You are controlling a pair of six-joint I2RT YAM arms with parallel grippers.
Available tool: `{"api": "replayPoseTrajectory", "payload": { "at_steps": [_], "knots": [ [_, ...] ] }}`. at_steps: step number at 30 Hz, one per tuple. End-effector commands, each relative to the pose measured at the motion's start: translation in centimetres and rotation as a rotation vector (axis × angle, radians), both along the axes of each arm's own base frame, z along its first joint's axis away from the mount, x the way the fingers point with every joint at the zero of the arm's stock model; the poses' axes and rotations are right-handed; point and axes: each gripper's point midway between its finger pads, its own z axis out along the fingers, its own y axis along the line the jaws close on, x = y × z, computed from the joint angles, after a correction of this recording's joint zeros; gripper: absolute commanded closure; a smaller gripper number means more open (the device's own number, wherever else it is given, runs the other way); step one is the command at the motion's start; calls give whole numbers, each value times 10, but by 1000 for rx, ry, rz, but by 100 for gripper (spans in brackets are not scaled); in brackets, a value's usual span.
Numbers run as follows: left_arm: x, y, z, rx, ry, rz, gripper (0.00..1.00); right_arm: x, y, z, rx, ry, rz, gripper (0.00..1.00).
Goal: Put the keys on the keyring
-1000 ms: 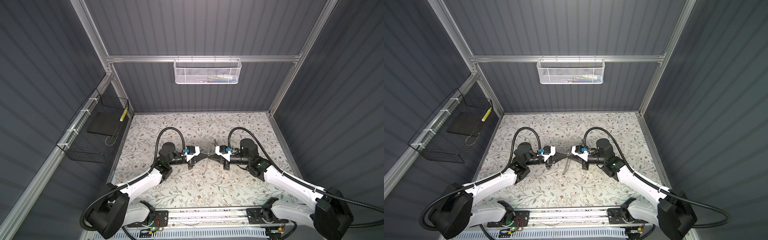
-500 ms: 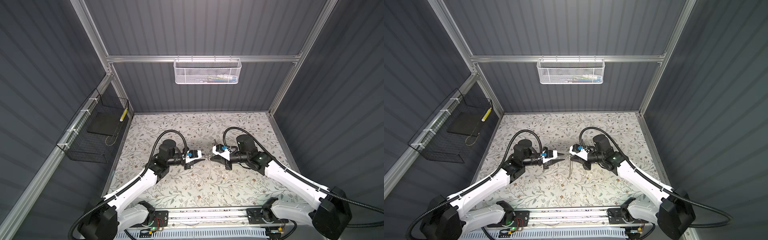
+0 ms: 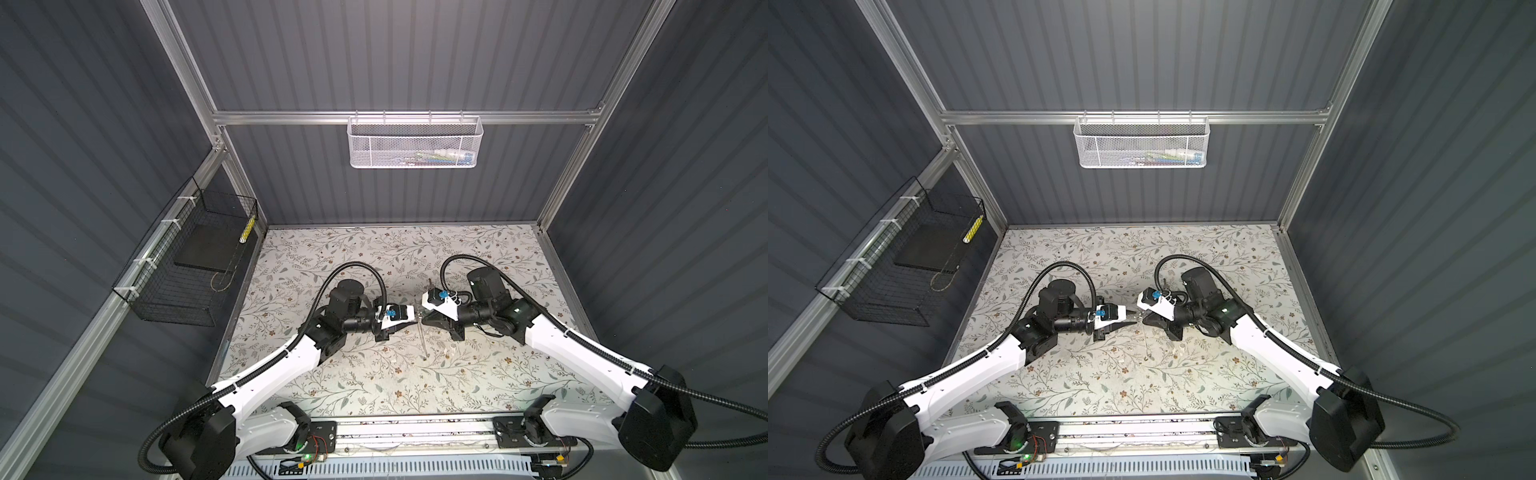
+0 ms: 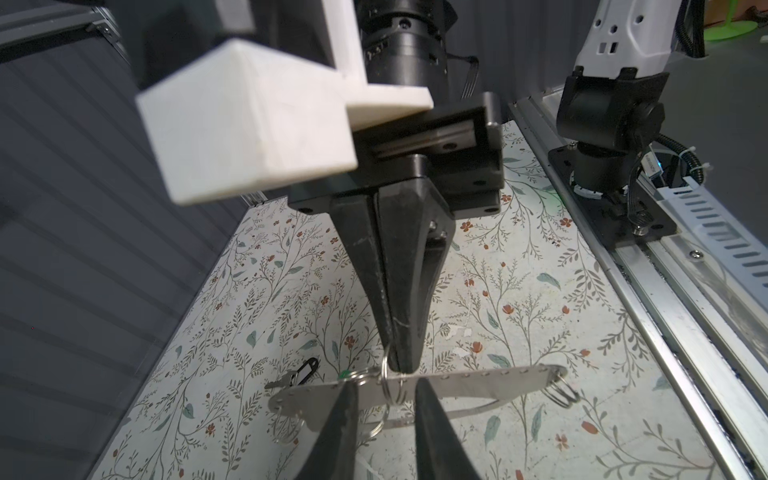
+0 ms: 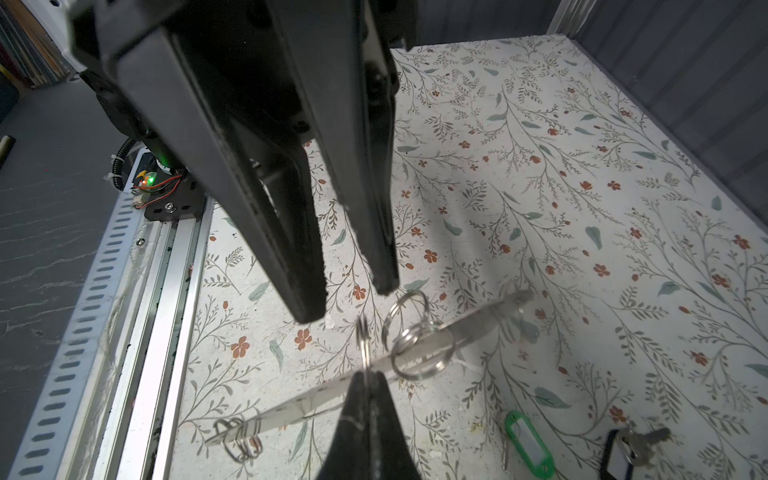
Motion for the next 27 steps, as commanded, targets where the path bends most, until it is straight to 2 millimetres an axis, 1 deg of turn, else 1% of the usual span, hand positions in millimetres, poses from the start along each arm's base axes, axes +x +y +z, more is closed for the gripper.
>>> {"api": "replayPoseTrajectory", "payload": {
  "at_steps": [1, 7, 10, 15, 21, 24, 27],
  "knots": [
    [4, -5, 5, 13, -21, 9, 74, 0, 4, 8, 1, -11, 17, 100],
    [6, -10, 4, 25, -24, 20, 76, -1, 5, 8, 0, -10, 21, 100],
    [6, -11, 0, 42, -18, 21, 79, 0, 5, 9, -2, -17, 18, 100],
    [6, -11, -4, 57, -15, 19, 86, 0, 5, 10, -5, -23, 16, 100],
    [4, -12, -7, 75, -9, 8, 90, 1, 4, 13, -7, -37, 8, 100],
    [3, -13, -7, 72, -6, -1, 100, 2, 4, 14, -7, -42, 4, 100],
    [2, -15, -4, 46, 5, -1, 100, 5, 3, 15, -7, -56, -18, 99]
  ]
}}
